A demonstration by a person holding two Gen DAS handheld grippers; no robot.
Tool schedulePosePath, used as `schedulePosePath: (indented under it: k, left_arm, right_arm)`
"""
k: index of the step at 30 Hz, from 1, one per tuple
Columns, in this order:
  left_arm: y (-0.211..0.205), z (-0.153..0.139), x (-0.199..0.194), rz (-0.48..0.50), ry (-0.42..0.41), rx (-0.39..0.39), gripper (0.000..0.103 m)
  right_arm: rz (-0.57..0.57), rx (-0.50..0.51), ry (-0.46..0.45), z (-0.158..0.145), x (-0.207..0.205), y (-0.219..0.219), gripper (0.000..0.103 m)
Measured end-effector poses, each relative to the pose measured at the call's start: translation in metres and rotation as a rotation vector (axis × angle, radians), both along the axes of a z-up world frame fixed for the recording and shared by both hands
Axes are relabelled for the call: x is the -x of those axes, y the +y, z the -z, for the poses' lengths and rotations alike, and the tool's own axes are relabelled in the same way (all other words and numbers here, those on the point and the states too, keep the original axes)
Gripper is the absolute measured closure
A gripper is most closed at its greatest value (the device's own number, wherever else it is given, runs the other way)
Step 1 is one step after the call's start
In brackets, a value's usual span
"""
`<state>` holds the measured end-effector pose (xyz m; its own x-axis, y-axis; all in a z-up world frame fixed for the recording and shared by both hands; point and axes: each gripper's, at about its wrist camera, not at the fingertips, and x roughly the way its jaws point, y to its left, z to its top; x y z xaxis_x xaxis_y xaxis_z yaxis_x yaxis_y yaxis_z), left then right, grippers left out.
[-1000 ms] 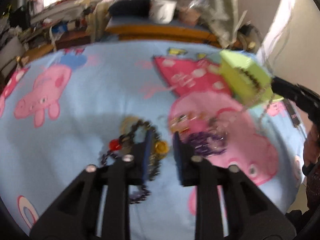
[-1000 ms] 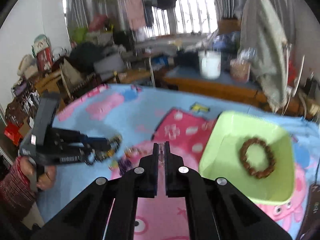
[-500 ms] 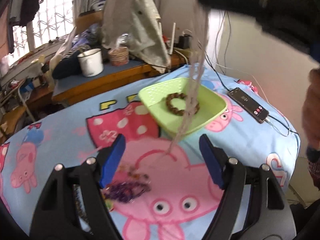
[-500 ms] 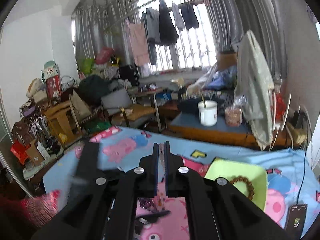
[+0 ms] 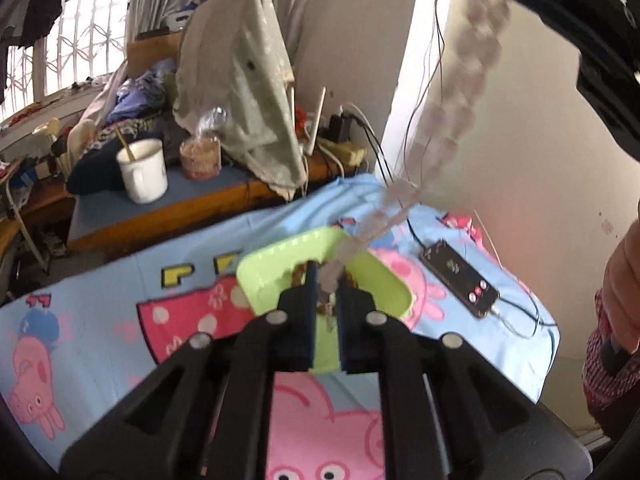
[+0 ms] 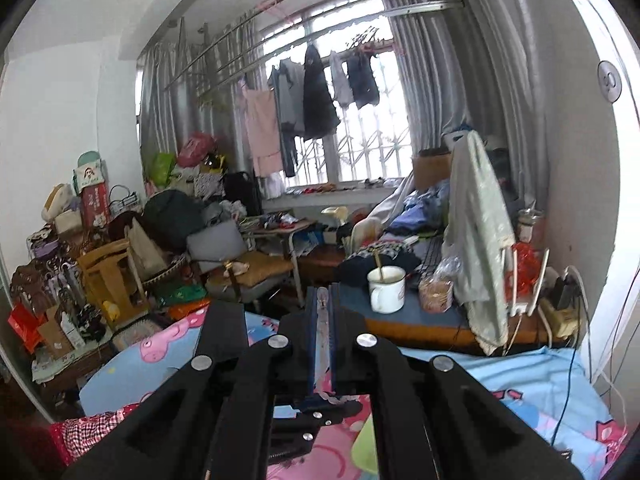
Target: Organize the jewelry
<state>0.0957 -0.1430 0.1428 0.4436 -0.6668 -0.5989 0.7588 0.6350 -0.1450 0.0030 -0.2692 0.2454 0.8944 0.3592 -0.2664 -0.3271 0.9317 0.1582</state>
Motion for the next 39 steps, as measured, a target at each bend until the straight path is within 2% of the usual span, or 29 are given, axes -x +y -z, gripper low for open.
schedulePosePath:
  k: [4, 8, 11, 22, 23, 25, 26, 30, 32, 33, 34, 35, 39]
  left_arm:
    - [-0.015, -0.007, -0.012, 0.002, 0.002, -0.016, 0.095]
    - [-0.032, 0.004, -0.023, 0.008, 0.020, -0.048, 0.095]
    - [-0.043, 0.021, -0.031, 0.017, 0.054, -0.072, 0.095]
    - [-0.073, 0.103, -0.052, 0.028, 0.202, -0.191, 0.093]
    - [-0.073, 0.108, -0.053, 0.026, 0.208, -0.201, 0.088]
    - [-0.069, 0.117, -0.055, 0.005, 0.227, -0.227, 0.062]
    - [-0.066, 0.119, -0.055, -0.001, 0.232, -0.226, 0.043]
    - [-0.049, 0.109, -0.046, 0.012, 0.195, -0.188, 0.037]
    - [-0.036, 0.097, -0.045, -0.001, 0.180, -0.155, 0.037]
    - [-0.029, 0.091, -0.044, -0.010, 0.177, -0.135, 0.037]
    - [-0.017, 0.081, -0.044, -0.025, 0.177, -0.098, 0.037]
    - [-0.008, 0.074, -0.044, -0.036, 0.175, -0.070, 0.037]
    - [0.036, 0.046, -0.042, -0.111, 0.154, 0.019, 0.037]
  right_arm:
    - [0.021, -0.010, 0.001, 0.001, -0.008, -0.013, 0.103]
    - [0.041, -0.025, 0.028, 0.016, -0.018, -0.030, 0.103]
    - [0.055, -0.038, 0.061, 0.035, -0.024, -0.039, 0.103]
    - [0.073, -0.124, 0.273, 0.136, -0.054, -0.069, 0.103]
    - [0.072, -0.127, 0.285, 0.141, -0.055, -0.067, 0.103]
    - [0.060, -0.150, 0.315, 0.158, -0.059, -0.067, 0.103]
    - [0.050, -0.178, 0.327, 0.165, -0.061, -0.067, 0.103]
    - [0.030, -0.253, 0.399, 0.187, -0.066, -0.070, 0.103]
    - [0.036, -0.261, 0.400, 0.188, -0.064, -0.071, 0.103]
    - [0.040, -0.260, 0.393, 0.186, -0.061, -0.071, 0.101]
    - [0.046, -0.261, 0.380, 0.182, -0.058, -0.071, 0.086]
    - [0.051, -0.263, 0.363, 0.177, -0.054, -0.071, 0.080]
    - [0.039, -0.253, 0.302, 0.155, -0.038, -0.067, 0.080]
